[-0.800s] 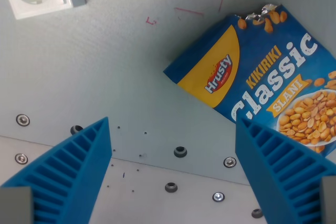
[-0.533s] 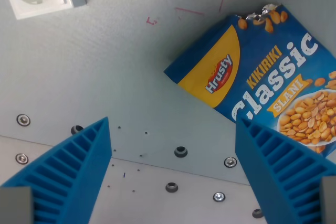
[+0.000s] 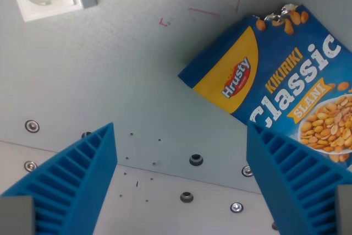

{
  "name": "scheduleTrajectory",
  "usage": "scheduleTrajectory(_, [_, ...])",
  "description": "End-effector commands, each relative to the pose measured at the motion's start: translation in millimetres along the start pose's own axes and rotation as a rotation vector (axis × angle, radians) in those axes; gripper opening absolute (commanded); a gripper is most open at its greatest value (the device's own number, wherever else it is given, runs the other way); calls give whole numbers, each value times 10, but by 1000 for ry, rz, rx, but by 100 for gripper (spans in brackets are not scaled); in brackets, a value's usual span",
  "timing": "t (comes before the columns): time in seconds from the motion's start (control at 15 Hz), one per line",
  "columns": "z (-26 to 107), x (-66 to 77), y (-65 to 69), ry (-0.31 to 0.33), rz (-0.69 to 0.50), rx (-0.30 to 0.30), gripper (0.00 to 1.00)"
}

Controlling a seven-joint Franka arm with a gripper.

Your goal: Rotate around gripper positive x

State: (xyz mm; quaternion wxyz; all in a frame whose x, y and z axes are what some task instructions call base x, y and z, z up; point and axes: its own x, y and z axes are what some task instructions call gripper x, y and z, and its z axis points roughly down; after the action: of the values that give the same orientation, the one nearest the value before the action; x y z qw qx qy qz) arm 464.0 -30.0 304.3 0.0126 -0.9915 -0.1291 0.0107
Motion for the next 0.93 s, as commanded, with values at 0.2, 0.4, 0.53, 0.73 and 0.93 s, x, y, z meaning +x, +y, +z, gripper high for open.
scheduleTrajectory(0.2, [-27,-1,35,2,-8,177,100])
scheduleTrajectory(0.4, [-27,-1,35,2,-8,217,100])
scheduleTrajectory(0.53, [-27,-1,35,1,-8,244,100])
scheduleTrajectory(0.73, [-27,-1,35,1,-8,284,100])
scheduleTrajectory(0.93, [-27,-1,35,1,-8,324,100])
